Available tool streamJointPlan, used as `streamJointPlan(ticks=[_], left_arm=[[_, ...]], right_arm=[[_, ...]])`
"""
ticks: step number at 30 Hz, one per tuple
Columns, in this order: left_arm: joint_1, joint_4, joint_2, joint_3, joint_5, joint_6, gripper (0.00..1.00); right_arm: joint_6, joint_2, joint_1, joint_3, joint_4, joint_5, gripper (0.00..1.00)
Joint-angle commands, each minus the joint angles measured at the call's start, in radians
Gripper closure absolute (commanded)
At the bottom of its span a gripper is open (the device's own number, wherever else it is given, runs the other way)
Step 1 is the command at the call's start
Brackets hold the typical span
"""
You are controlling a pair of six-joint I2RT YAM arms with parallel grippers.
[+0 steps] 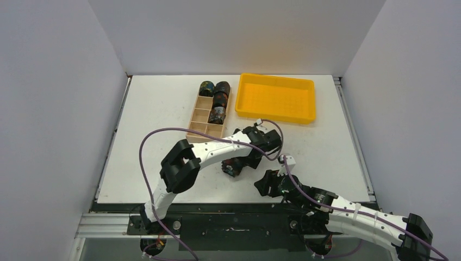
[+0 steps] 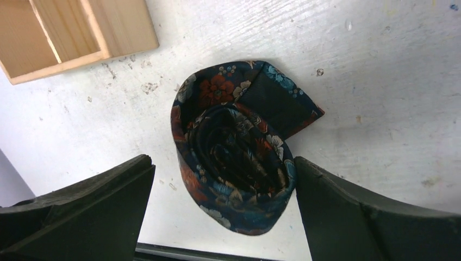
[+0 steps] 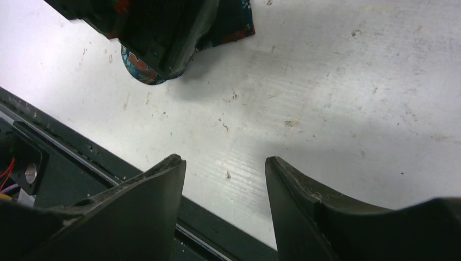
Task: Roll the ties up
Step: Roll the tie at the center of the board.
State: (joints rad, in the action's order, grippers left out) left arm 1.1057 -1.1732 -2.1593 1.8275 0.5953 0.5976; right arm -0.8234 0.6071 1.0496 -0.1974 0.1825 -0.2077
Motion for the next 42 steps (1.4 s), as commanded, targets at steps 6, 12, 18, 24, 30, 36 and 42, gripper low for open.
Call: streamJointPlan(ticks=[6, 12, 18, 24, 30, 36, 42], left_arm=[[-0.115, 0.215, 0.343, -0.193, -0.172, -0.004, 0.04], [-0.201, 0.405, 0.49, -0.367, -0.358, -0.018, 0.03], [-0.216, 0.502, 0.617, -0.51, -0.346, -0.002, 0.03], [-0.259, 0.747, 0.93, -0.91, -0.354, 0.05, 0.0], [-0.304, 0.866, 1.21, -1.2, -0.335, 0.149, 0.08], [-0.343, 0.952, 1.39, -1.372, -0.366, 0.232, 0.13], [-0.349, 0.991, 1.466, -1.453, -0.415, 0.251, 0.17]], right_arm=[[0.031, 0.025, 0.01, -0.05, -0.051, 0.017, 0.4], [0.019, 0.075, 0.01, -0.064, -0.081, 0.011, 0.39], [0.009, 0.09, 0.009, -0.104, -0.091, -0.009, 0.37], [0.026, 0.179, -0.013, -0.237, -0.017, -0.154, 0.36], [0.071, 0.361, -0.261, -0.283, -0.152, 0.099, 0.35], [0.079, 0.618, -0.384, -0.335, -0.344, 0.3, 0.34], [0.1, 0.837, -0.439, -0.446, -0.405, 0.397, 0.36]])
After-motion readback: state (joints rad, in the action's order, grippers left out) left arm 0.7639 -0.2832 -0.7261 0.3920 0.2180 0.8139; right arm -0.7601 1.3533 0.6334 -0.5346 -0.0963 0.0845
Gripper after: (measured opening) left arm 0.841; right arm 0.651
